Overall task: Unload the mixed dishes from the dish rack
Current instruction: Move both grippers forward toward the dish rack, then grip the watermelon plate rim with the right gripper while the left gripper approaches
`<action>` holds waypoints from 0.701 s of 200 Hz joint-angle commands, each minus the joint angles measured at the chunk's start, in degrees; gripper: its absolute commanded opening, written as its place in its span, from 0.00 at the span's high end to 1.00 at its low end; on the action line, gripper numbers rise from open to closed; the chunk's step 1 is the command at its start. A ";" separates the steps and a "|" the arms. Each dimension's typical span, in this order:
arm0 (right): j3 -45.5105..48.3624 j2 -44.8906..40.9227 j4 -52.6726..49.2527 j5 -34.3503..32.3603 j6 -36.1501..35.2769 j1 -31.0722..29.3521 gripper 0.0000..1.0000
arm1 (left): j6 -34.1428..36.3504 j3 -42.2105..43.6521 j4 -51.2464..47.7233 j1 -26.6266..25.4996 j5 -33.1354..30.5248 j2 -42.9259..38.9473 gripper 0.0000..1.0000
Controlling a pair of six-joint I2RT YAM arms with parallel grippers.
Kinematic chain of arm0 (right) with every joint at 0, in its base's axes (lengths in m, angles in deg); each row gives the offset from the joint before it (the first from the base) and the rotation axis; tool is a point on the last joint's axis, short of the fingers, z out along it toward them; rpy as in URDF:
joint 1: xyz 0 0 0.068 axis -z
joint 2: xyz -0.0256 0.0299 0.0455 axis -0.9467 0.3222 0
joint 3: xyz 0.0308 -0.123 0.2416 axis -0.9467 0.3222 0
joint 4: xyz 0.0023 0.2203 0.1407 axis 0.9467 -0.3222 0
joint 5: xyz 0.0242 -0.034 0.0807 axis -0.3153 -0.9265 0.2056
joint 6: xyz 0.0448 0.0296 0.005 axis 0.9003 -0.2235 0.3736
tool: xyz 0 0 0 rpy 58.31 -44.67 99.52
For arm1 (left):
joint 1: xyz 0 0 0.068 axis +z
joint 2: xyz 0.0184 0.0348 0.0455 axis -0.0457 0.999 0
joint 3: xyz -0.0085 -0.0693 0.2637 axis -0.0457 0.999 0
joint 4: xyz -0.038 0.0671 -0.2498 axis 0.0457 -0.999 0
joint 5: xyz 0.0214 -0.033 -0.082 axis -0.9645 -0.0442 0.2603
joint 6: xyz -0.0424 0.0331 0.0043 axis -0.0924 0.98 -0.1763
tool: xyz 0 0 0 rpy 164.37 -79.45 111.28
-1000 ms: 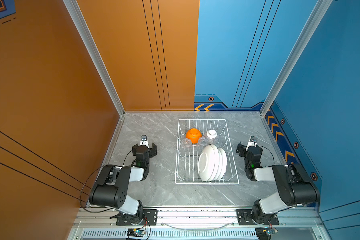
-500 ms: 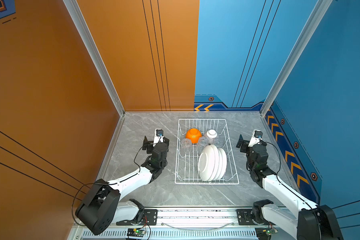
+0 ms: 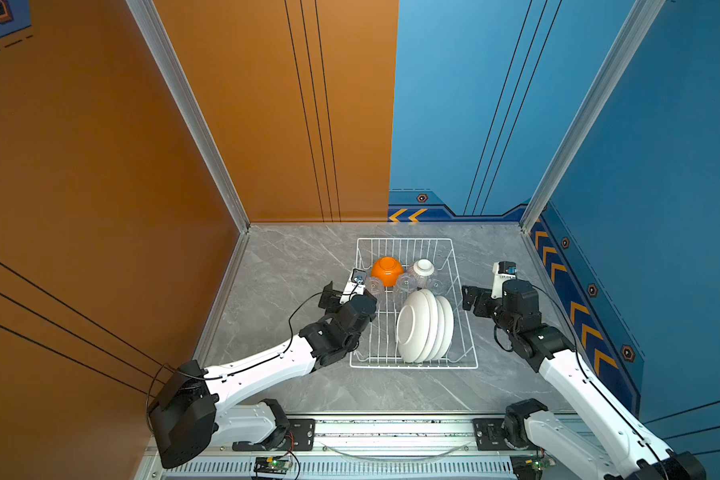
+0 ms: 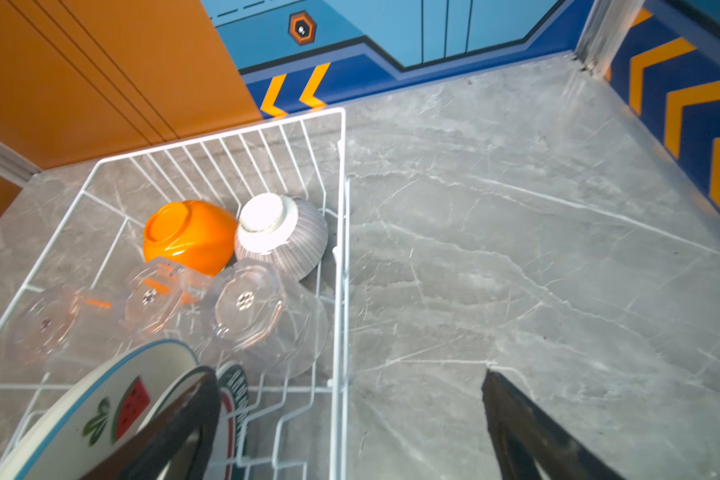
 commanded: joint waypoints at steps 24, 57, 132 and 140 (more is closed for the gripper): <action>-4.21 -2.86 -12.60 12.82 8.25 -1.90 0.17 | -3.33 -3.71 -7.24 -2.74 10.50 -2.47 0.02; -6.81 -4.06 -14.00 15.52 11.39 -5.45 0.30 | -3.60 -4.54 -6.77 -3.24 11.85 -2.13 0.02; -9.51 -2.55 -14.13 17.35 12.94 -13.31 0.54 | -4.03 -4.51 -5.70 -3.29 13.59 -1.55 0.02; -9.49 -2.34 -14.28 16.95 12.86 -13.95 0.58 | -4.03 -4.34 -5.63 -3.27 13.55 -1.71 0.02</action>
